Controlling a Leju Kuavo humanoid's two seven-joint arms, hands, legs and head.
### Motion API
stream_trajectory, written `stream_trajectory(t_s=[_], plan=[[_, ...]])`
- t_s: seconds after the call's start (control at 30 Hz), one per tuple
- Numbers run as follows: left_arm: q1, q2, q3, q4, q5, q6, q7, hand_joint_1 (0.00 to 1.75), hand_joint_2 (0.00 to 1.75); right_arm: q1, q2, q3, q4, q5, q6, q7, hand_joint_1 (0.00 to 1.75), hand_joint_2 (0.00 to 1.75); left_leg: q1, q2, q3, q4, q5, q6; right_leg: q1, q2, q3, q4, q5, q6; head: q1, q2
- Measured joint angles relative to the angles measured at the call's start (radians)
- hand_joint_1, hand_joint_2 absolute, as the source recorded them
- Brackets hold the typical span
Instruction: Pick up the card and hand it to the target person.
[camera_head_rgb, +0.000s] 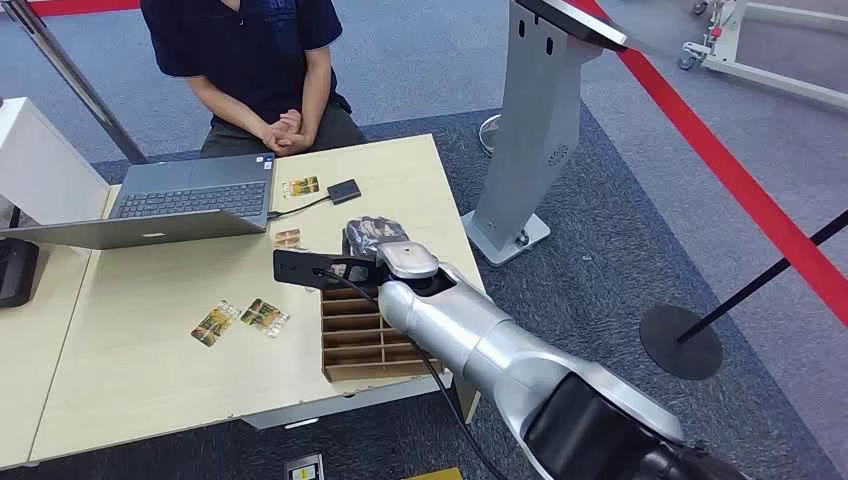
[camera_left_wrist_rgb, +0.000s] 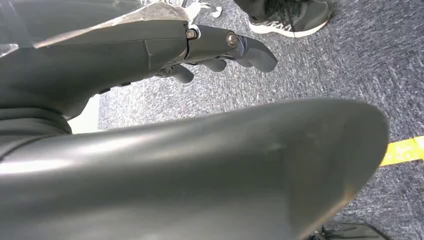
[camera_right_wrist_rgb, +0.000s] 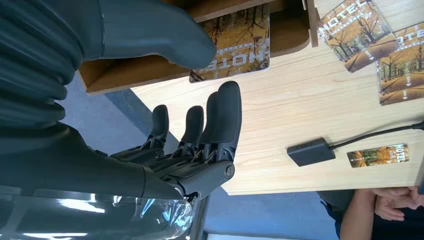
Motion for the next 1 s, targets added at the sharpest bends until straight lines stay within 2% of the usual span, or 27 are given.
stream_trajectory(t_s=[0.53, 1.0], plan=[[0.0, 0.0, 0.0, 0.0, 0.0, 0.001, 0.0, 0.0, 0.0, 0.012, 0.0, 0.015, 0.009, 0.001, 0.006, 0.007, 1.06, 1.75, 0.0, 0.0, 0.0, 0.0, 0.0, 0.0, 0.0, 0.0, 0.0, 0.0, 0.0, 0.0, 0.0, 0.0], [0.0, 0.0, 0.0, 0.0, 0.002, 0.003, 0.005, 0.0, 0.0, 0.003, 0.0, 0.015, -0.013, -0.036, -0.038, -0.018, 0.85, 1.75, 0.0, 0.0, 0.0, 0.0, 0.0, 0.0, 0.0, 0.0, 0.0, 0.0, 0.0, 0.0, 0.0, 0.0]])
